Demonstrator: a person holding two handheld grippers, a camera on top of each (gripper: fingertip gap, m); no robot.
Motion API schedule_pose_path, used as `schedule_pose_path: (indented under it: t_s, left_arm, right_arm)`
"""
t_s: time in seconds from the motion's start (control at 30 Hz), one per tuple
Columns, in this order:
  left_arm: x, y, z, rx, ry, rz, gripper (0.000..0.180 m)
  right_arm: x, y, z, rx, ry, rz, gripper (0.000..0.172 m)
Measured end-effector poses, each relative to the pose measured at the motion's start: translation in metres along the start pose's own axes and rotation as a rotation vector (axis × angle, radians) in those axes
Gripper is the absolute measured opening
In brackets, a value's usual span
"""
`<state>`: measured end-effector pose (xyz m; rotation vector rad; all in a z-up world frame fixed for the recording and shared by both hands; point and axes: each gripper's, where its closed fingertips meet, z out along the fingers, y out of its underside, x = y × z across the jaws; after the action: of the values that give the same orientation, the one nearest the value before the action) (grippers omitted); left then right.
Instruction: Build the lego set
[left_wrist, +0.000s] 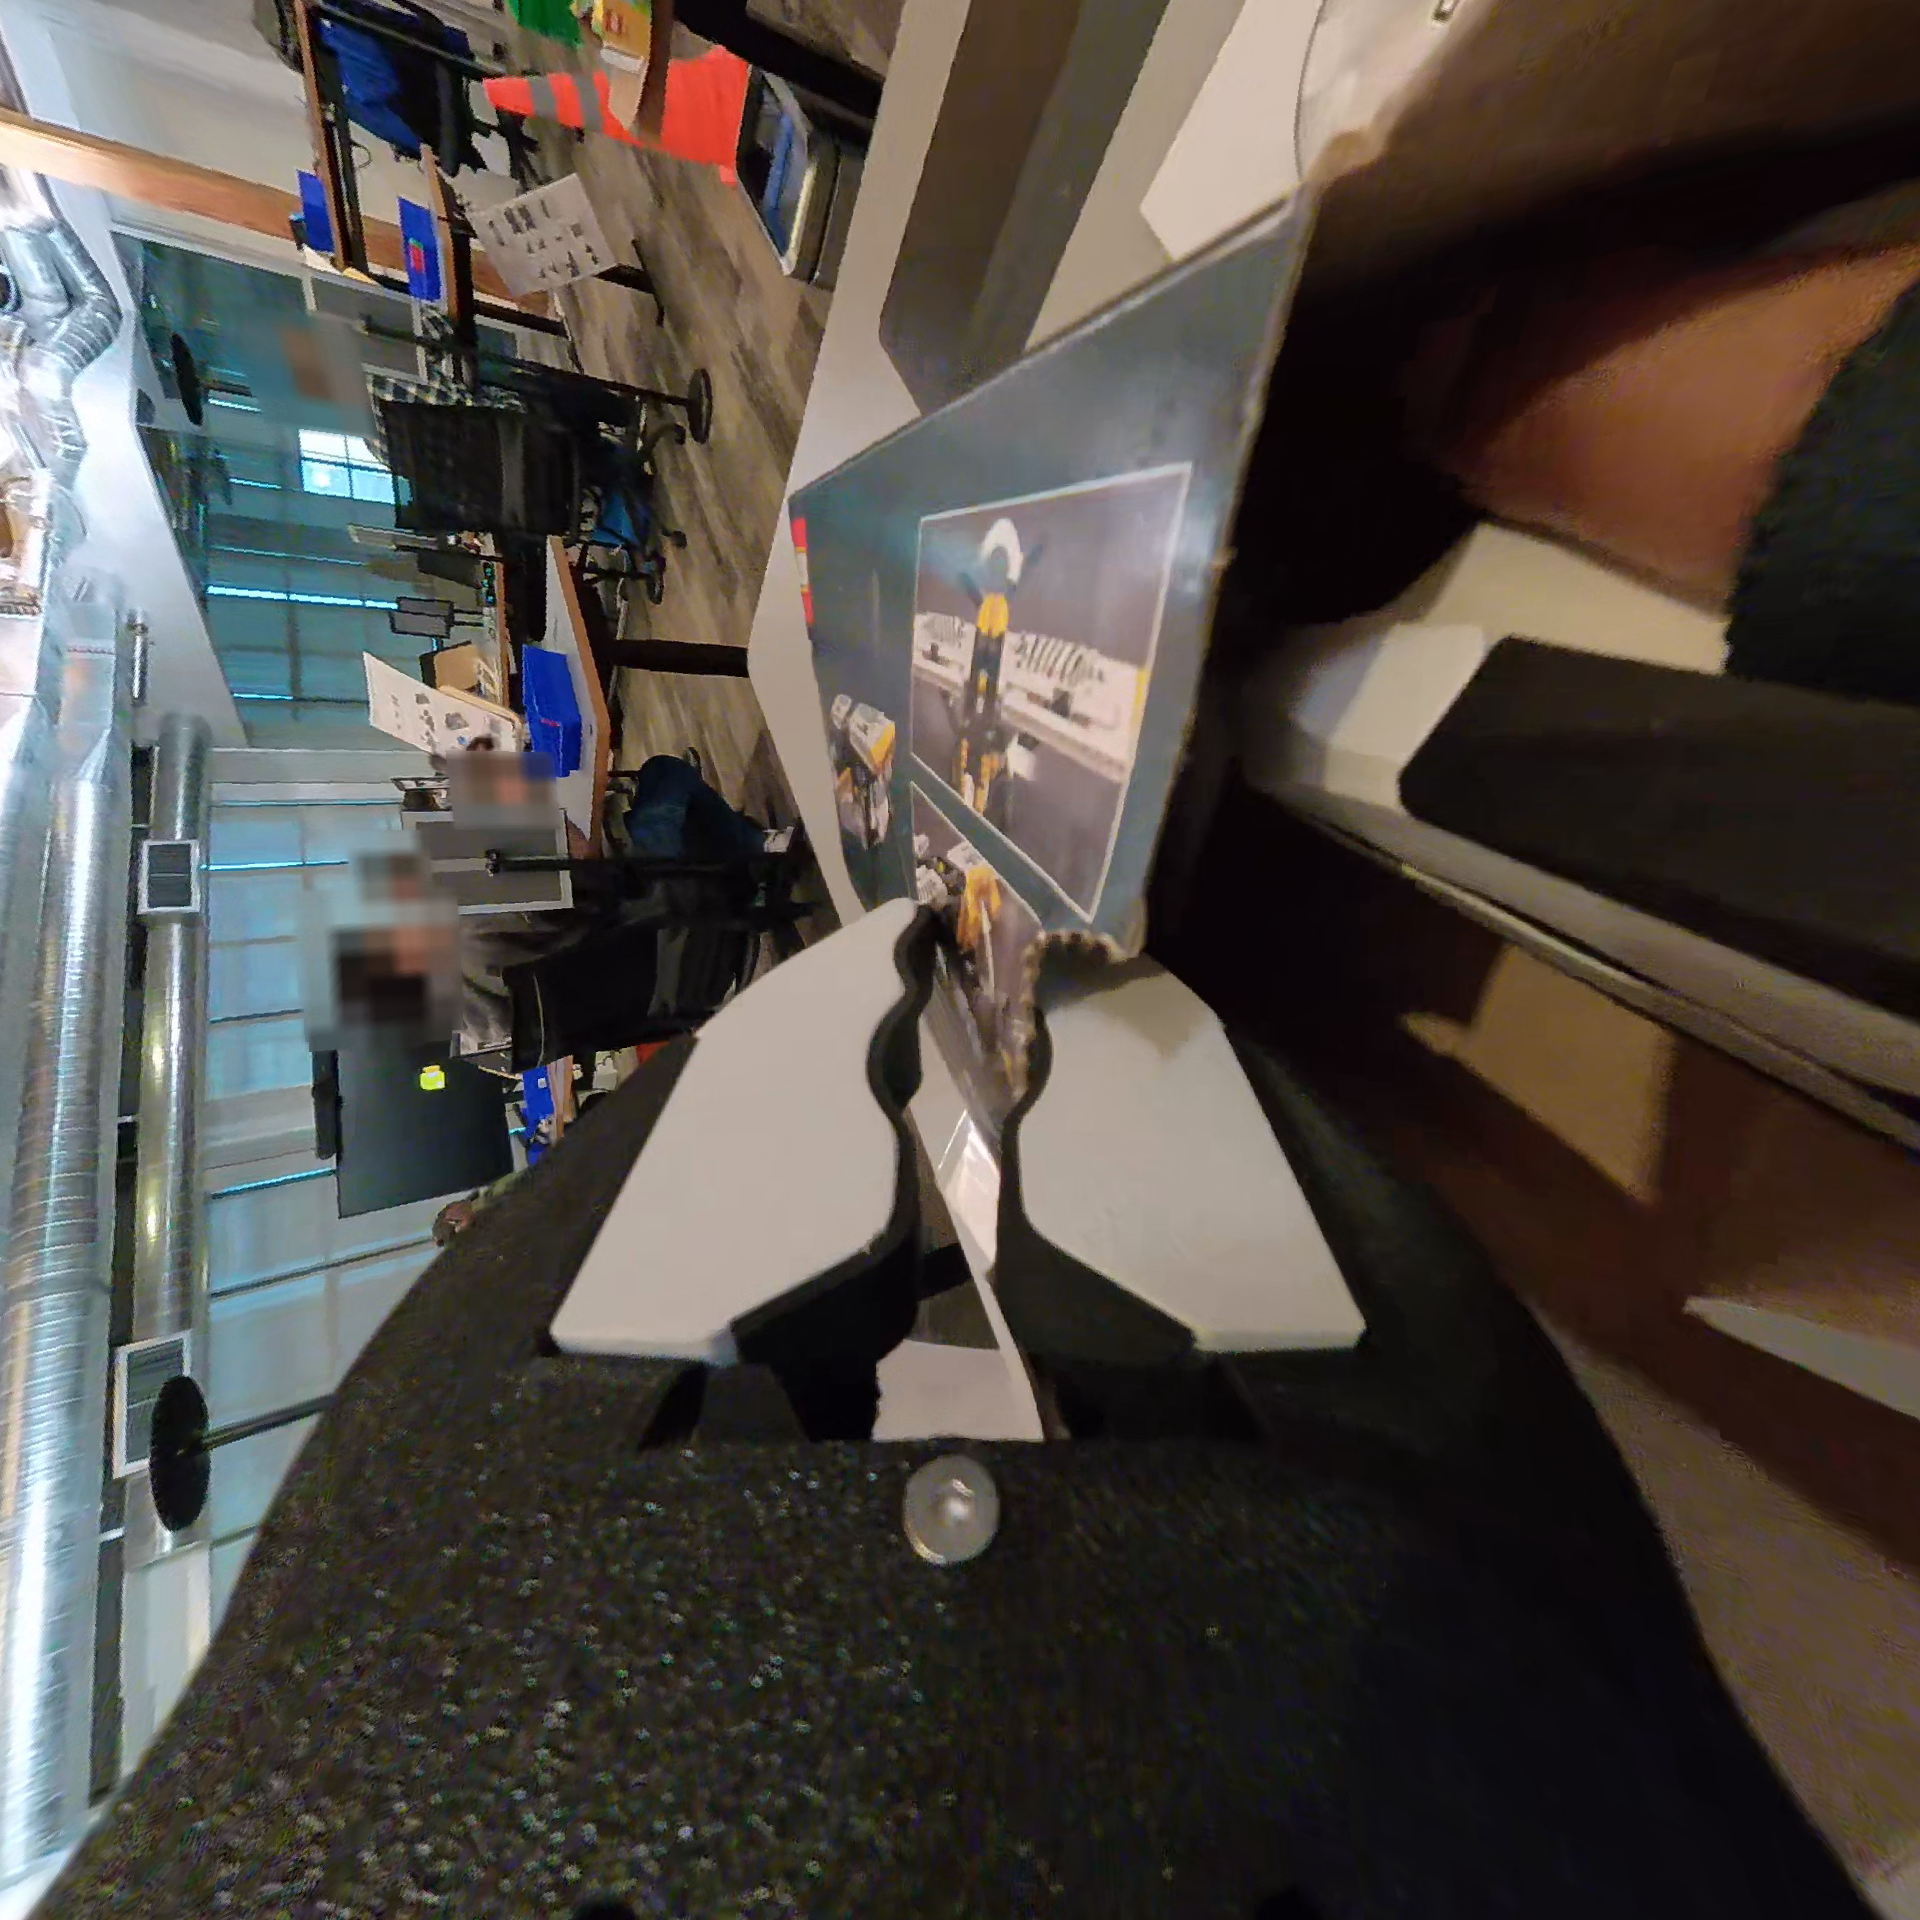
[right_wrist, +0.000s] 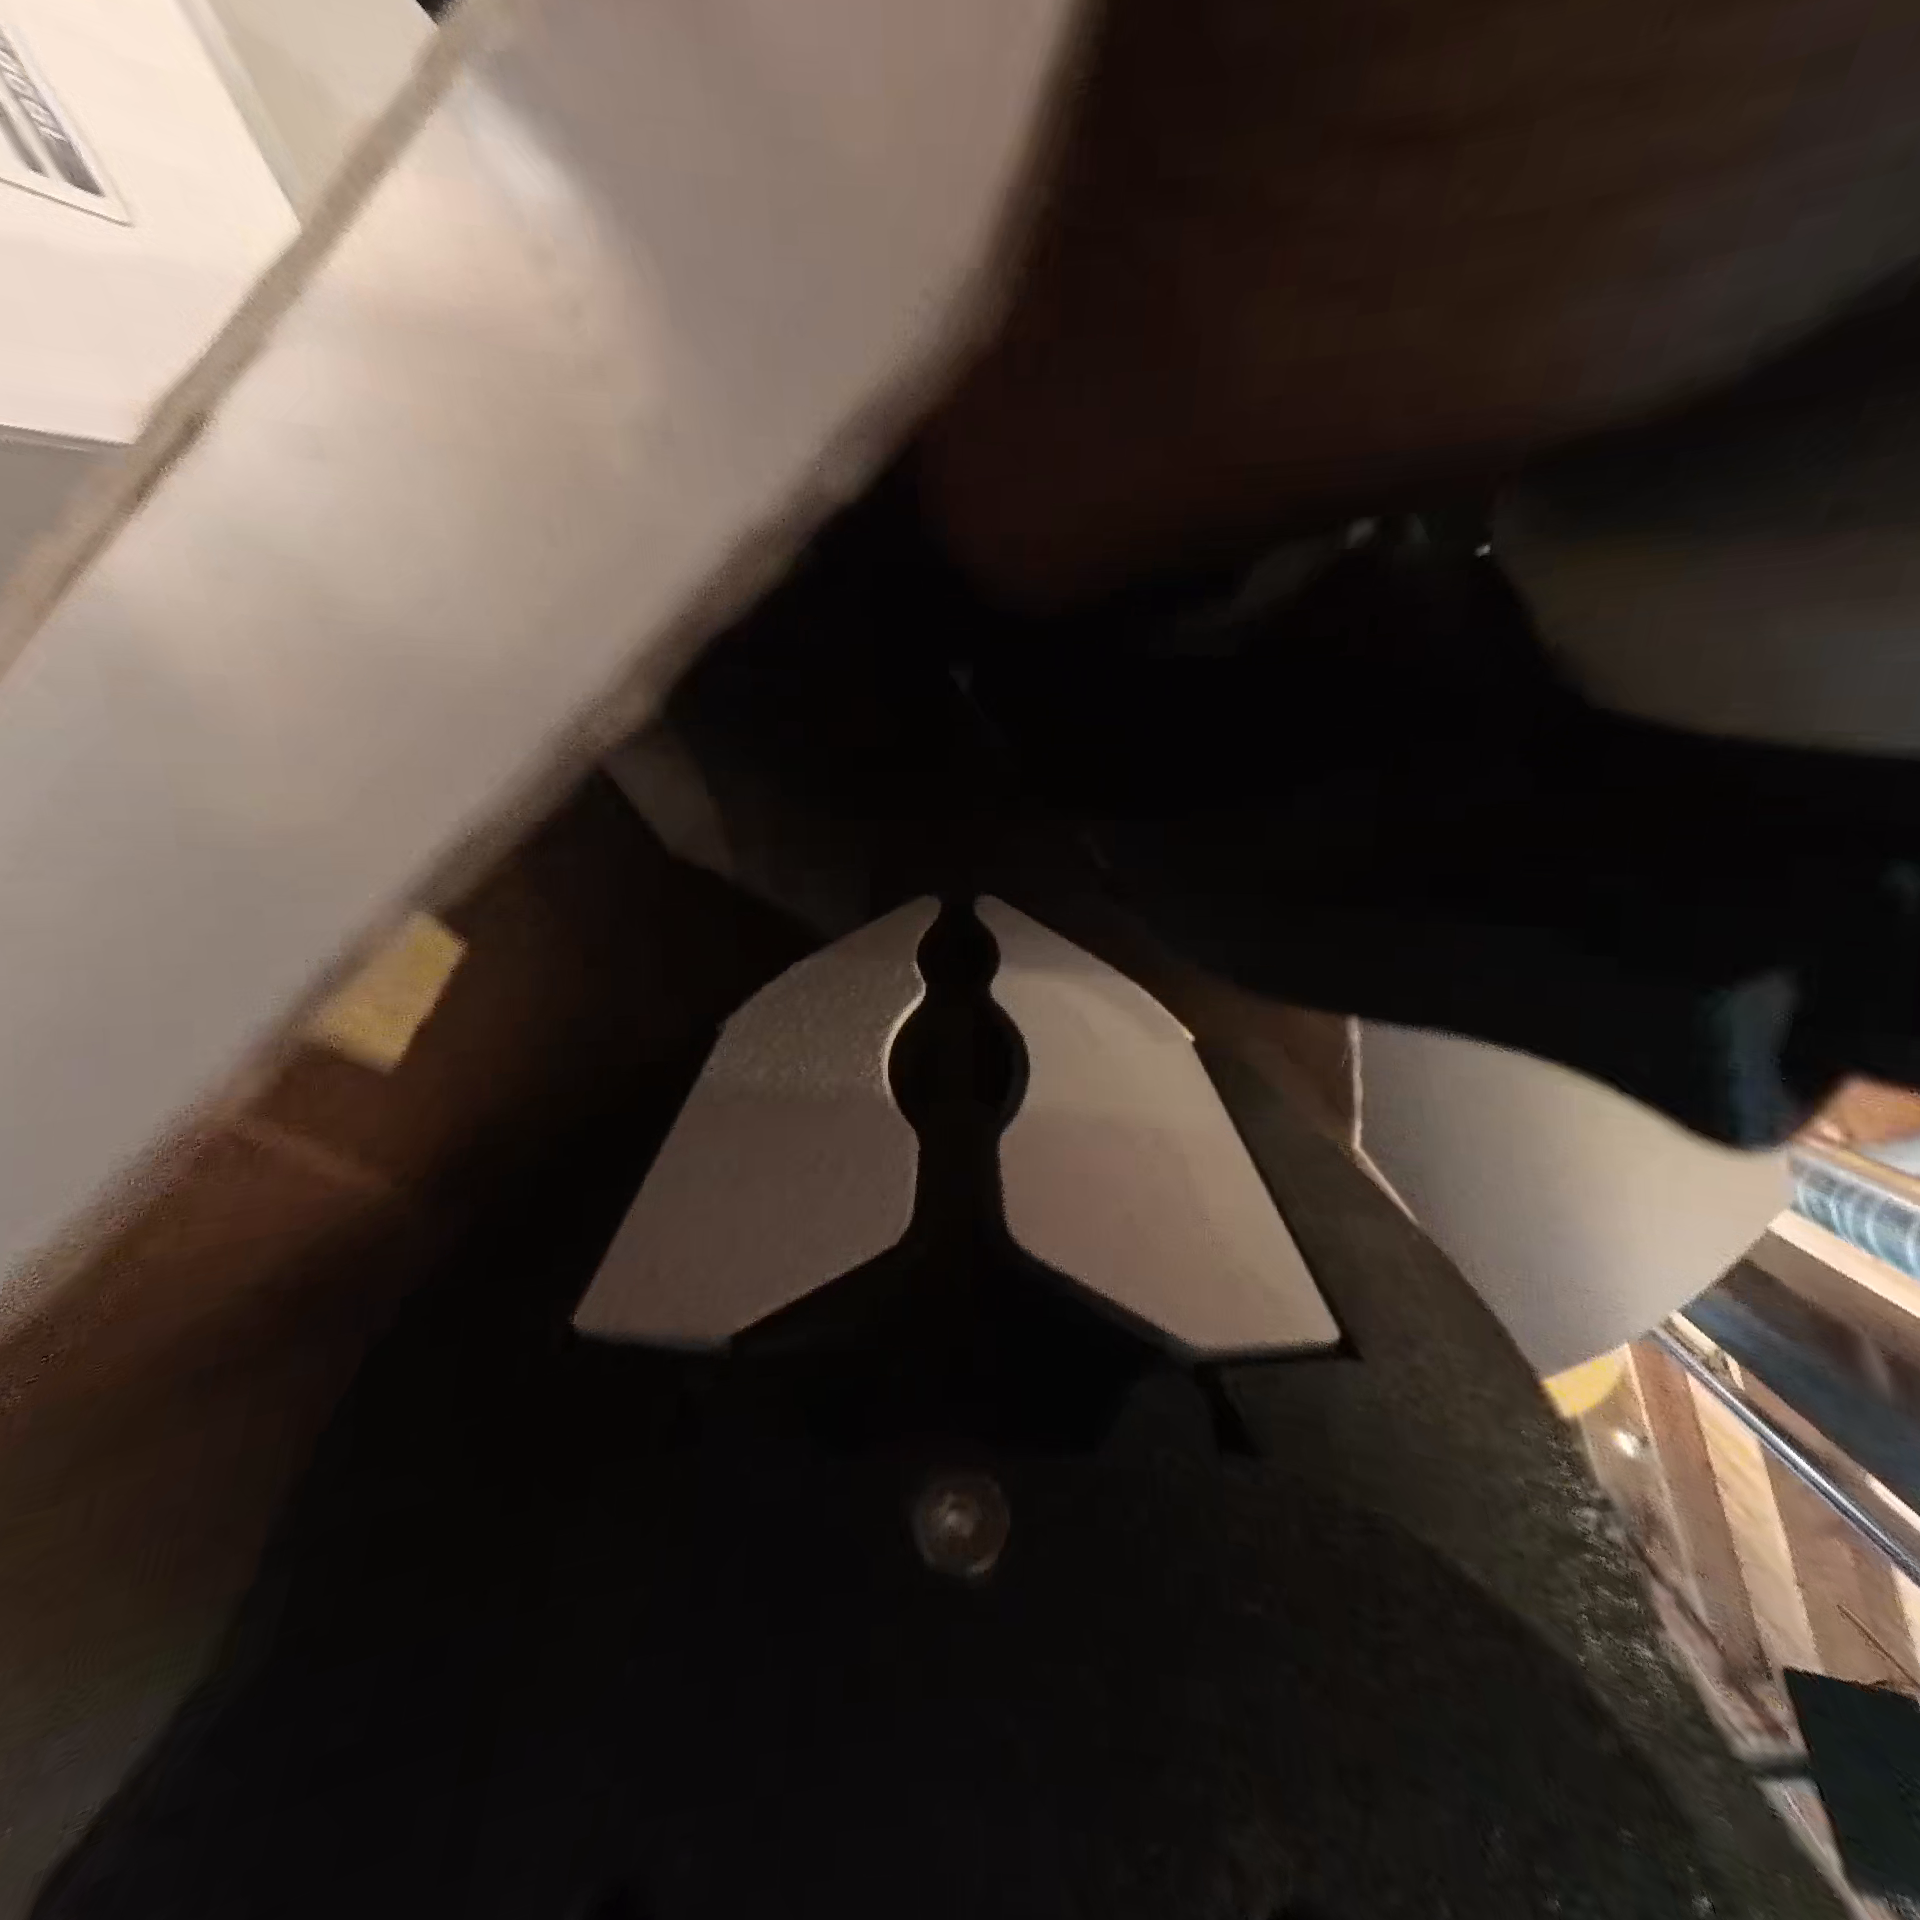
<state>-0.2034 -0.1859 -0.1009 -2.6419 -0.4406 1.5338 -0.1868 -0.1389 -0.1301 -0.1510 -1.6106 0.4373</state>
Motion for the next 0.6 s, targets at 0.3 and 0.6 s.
schedule_pose_path:
  t_s: [0.3, 0.6]
  left_arm:
    - [0.017, -0.003, 0.001, 0.01, 0.05, 0.068, 0.014]
    - [-0.044, -0.03, -0.071, 0.195, -0.333, 0.07, 0.01]
  right_arm:
    - [-0.026, 0.007, 0.001, 0.019, -0.077, -0.061, 0.001]
    - [0.029, -0.025, -0.016, 0.109, 0.086, -0.042, 0.0]
